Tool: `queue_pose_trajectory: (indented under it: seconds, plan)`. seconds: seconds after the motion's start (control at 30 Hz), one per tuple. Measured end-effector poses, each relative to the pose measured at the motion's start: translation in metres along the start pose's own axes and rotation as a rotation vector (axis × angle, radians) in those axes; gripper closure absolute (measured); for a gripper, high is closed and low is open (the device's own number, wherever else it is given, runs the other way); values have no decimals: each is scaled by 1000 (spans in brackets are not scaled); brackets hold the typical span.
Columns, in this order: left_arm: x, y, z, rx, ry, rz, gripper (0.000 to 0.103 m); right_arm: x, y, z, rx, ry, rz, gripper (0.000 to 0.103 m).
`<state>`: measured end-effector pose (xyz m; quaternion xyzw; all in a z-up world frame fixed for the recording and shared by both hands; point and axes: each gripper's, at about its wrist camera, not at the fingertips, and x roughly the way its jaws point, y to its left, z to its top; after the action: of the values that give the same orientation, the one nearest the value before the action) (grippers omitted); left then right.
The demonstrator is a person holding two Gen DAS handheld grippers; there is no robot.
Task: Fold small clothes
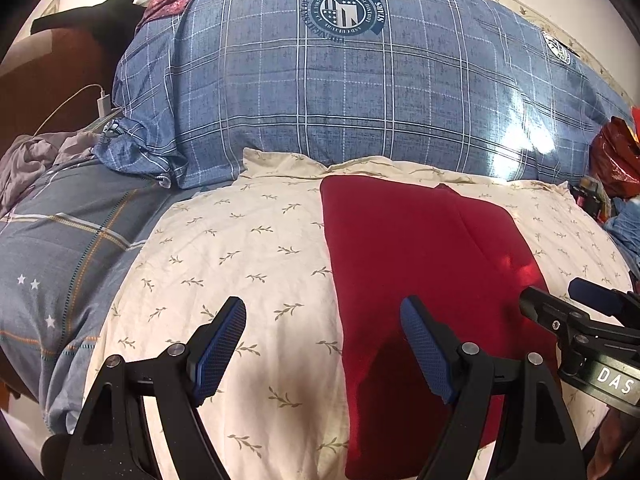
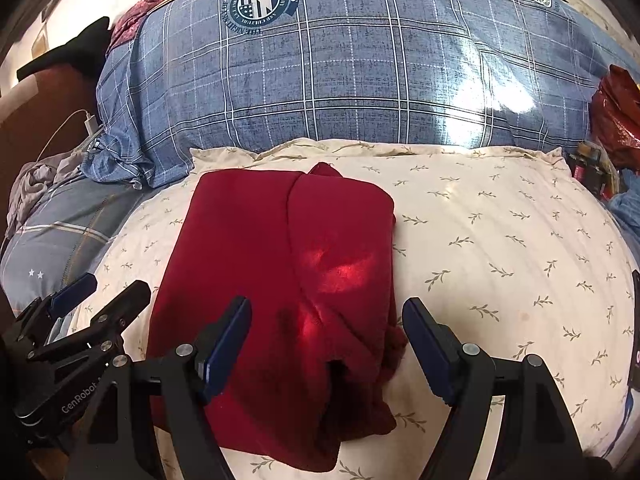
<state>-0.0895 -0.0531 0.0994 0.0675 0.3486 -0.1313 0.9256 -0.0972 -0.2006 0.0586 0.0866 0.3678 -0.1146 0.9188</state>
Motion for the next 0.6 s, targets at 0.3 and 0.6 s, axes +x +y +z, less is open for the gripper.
queue_pose_trajectory:
  seconds: [0.3, 0.6]
  plan:
    - [4, -1, 1, -9, 3, 3, 24, 4, 1, -1, 7, 11, 2, 24]
    - [7, -5, 1, -8, 11, 8, 24, 6, -1, -2, 12, 15, -1, 23]
